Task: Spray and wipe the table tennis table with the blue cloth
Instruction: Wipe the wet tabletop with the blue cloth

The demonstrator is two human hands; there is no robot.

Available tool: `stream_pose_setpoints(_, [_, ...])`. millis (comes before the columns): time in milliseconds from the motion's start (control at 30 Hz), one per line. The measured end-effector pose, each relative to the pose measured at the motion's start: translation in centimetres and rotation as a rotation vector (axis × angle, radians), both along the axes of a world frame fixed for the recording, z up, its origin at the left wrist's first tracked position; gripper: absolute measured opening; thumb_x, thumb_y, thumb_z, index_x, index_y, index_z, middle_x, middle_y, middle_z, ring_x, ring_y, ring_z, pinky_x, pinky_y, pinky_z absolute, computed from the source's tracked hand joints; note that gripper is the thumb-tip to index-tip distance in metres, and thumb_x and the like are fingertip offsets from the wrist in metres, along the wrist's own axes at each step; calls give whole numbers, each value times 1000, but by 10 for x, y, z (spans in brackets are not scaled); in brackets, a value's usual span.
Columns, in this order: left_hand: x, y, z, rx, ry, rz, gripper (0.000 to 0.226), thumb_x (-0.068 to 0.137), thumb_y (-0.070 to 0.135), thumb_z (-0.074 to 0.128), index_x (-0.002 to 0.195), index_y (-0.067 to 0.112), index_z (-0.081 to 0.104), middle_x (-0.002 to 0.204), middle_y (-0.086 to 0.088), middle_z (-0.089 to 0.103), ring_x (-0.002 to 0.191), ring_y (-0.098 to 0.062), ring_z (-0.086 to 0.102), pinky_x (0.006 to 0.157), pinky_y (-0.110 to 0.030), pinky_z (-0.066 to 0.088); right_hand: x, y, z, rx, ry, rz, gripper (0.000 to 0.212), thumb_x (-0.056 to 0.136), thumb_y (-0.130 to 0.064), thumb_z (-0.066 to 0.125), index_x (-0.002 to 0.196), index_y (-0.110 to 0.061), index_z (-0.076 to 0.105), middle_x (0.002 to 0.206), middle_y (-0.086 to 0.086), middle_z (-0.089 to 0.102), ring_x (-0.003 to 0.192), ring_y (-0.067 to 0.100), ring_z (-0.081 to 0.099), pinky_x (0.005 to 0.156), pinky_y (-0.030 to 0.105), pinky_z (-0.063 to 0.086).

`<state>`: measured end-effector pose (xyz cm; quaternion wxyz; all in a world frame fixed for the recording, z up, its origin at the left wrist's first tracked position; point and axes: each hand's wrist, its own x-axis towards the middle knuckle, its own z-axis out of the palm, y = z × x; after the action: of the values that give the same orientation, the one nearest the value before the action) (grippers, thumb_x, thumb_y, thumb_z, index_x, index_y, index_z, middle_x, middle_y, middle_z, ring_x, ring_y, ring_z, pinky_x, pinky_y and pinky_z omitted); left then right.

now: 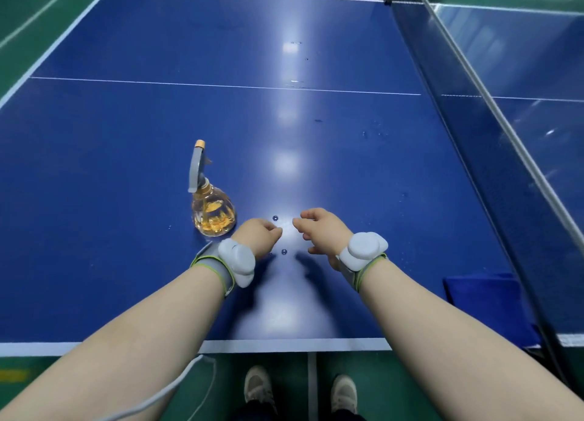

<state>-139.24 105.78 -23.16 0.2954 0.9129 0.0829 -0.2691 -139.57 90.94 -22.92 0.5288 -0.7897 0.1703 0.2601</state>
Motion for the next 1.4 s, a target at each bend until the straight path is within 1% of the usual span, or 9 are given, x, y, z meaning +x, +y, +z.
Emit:
stream_pose_setpoints(133, [-19,-55,-3,-217,-50,38,12,94,21,49,91,20,61,91,3,56,81,-17,49,72,-23,38,-14,-61,-10,-21,-1,-23,39,92,-30,59,129,-19,52,116,4,58,93,20,55,76,33,51])
stream_pose_setpoints(200, [-27,-82,-5,-248,-52,32,17,95,20,51,101,20,66,101,5,59,92,-16,54,81,-19,36,-19,-93,-16,-62,-27,-41,9,90,-27,59,99,-26,56,92,-3,53,82,20,52,67,28,44])
stream_pose_setpoints(300, [-37,-122,-8,-250,-46,41,26,95,19,52,117,15,66,118,6,61,111,-13,56,85,-14,33,-29,-147,-31,-150,-86,-90,24,88,-17,55,70,-22,41,72,-3,41,62,18,38,61,24,33])
stream_pose_setpoints(467, [-50,-175,-21,-197,-10,42,24,95,19,52,114,14,66,120,0,64,105,-16,58,84,-17,37,-52,-231,-55,-349,-105,-322,22,88,-14,51,69,-15,39,72,2,47,65,25,40,62,27,32])
stream_pose_setpoints(667, [-61,-212,-37,-35,57,-33,29,96,22,51,120,15,63,126,-1,62,115,-20,56,92,-21,39,-90,-277,-73,-633,-238,-402,24,88,-23,51,64,-17,50,95,6,56,99,32,47,83,41,44])
stream_pose_setpoints(800, [-61,-220,-45,47,74,-34,31,95,25,50,124,18,60,128,0,60,117,-22,55,95,-24,40,-119,-282,-99,-672,-323,-275,13,87,-15,54,90,-15,66,113,2,54,119,27,42,114,49,21])
stream_pose_setpoints(900, [-57,-227,-47,89,62,-25,34,95,25,50,127,18,58,133,-1,57,121,-22,53,97,-25,39,-122,-292,-114,-662,-309,-84,34,87,-8,49,117,-15,63,139,-2,44,139,18,27,120,47,-3])
stream_pose_setpoints(1167, [-46,-238,-52,192,34,-11,36,96,25,49,131,18,56,139,2,52,125,-20,50,95,-24,38,-85,-335,-116,-733,-349,76,56,99,-16,44,152,-12,27,163,5,14,151,20,6,122,38,-2])
stream_pose_setpoints(1400, [-37,-236,-53,214,35,4,36,95,27,49,131,22,56,132,3,57,117,-21,55,91,-25,41,-64,-364,-116,-1003,-169,103,56,102,-44,30,155,-33,15,165,1,-1,149,32,-11,114,64,4])
